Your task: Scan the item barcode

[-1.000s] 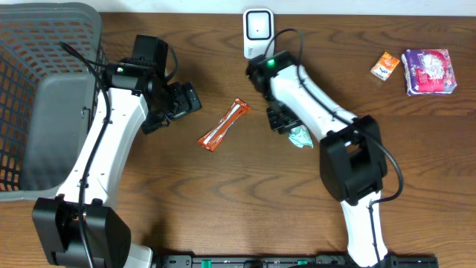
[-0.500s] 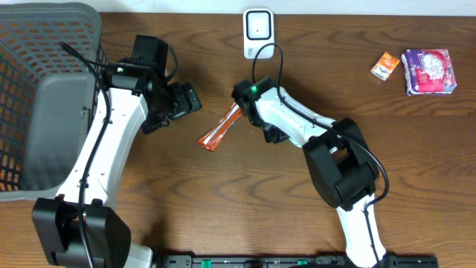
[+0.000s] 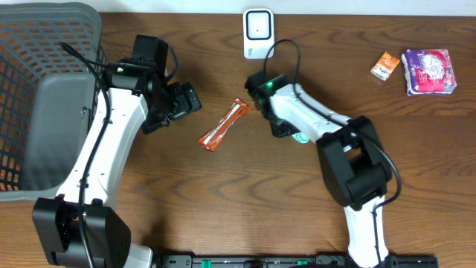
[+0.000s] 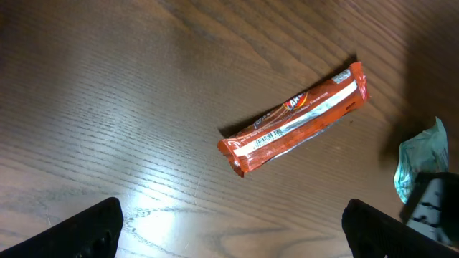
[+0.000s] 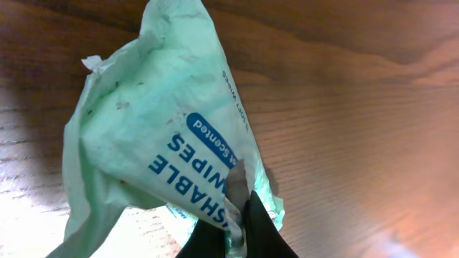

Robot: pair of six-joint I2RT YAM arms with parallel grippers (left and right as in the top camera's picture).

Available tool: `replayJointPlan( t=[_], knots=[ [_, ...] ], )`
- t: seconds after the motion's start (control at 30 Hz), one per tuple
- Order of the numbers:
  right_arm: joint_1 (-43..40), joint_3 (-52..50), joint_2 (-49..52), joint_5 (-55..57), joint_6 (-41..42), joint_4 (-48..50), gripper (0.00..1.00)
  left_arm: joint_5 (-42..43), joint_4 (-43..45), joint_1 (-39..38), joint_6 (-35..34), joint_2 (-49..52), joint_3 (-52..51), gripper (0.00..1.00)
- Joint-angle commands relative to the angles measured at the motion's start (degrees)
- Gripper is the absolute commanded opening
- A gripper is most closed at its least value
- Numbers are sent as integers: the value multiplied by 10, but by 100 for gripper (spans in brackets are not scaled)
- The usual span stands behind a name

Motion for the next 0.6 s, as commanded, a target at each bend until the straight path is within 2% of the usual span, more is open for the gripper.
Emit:
replayJointPlan(
  t=[0.0, 0.33, 0.57],
  knots=[
    [-28, 8, 12, -182, -61, 4, 1, -6, -3, 1, 3, 3, 6, 98],
    [-103, 94, 12, -547, -203, -74, 1, -6, -3, 1, 3, 3, 6, 98],
    [-167, 66, 14, -756, -264, -71, 1, -6, -3, 1, 3, 3, 6, 98]
  ],
)
